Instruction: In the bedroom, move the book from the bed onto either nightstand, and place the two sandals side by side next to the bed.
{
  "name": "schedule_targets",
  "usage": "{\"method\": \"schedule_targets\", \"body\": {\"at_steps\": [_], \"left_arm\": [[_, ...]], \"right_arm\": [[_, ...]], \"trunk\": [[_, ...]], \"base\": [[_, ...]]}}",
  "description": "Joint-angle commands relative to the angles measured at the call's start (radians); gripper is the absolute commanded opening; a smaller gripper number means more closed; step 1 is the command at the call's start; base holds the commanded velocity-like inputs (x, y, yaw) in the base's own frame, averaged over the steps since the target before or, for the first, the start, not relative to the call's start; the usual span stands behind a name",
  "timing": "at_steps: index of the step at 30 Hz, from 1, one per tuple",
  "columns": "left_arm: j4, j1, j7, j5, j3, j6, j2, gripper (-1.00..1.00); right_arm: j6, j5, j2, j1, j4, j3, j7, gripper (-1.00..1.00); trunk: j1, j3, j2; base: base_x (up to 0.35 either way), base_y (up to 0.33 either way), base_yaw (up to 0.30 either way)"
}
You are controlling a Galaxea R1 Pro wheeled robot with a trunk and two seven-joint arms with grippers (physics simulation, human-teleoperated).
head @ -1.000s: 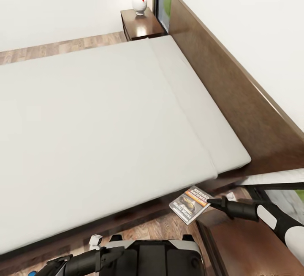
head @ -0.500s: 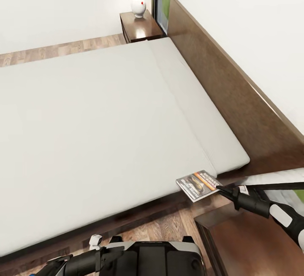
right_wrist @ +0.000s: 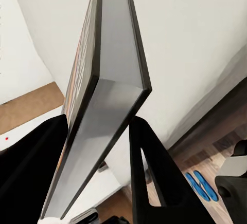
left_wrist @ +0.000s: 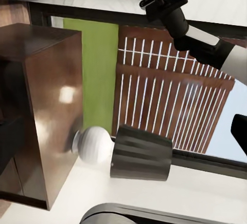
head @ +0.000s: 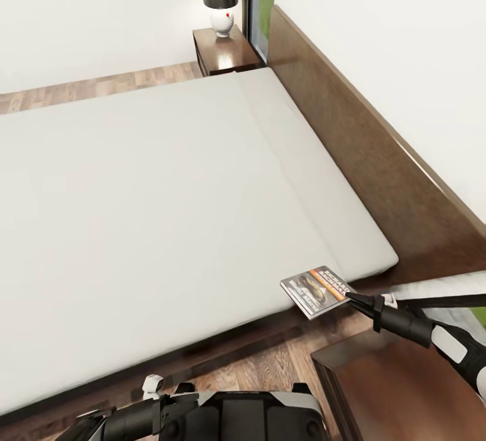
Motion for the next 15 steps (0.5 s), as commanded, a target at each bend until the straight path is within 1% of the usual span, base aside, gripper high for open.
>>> {"method": "schedule_targets", "body": {"at_steps": [1, 11, 12, 13, 15], "left_arm": [[0.0, 0.0, -0.003, 0.003, -0.003, 0.01, 0.0, 1.0], [0.0, 0.0, -0.003, 0.003, -0.003, 0.012, 0.001, 1.0], [-0.001, 0.0, -0.003, 0.003, -0.003, 0.012, 0.001, 1.0], [-0.001, 0.0, -0.003, 0.003, -0.003, 0.012, 0.001, 1.0], [-0.001, 0.0, -0.002, 0.003, -0.003, 0.012, 0.001, 1.0]], "right_arm": [[0.006, -0.007, -0.001, -0.001, 0.0, 0.006, 0.002, -1.0], [-0.006, 0.002, 0.001, -0.001, -0.006, 0.013, 0.001, -1.0], [-0.02, 0.023, 0.001, -0.001, -0.005, 0.014, 0.001, -1.0], [-0.026, 0.036, 0.001, -0.001, -0.005, 0.015, 0.001, -1.0], [-0.062, 0.107, 0.002, -0.001, -0.002, 0.015, 0.001, -1.0]], "trunk": [[0.001, 0.001, -0.001], [0.001, 0.017, -0.001], [0.001, 0.018, -0.001], [0.001, 0.02, -0.001], [0.001, 0.023, -0.001]], "base": [[0.0, 0.0, 0.0], [0.0, 0.0, 0.0], [0.0, 0.0, 0.0], [0.0, 0.0, 0.0], [0.0, 0.0, 0.0]]}}
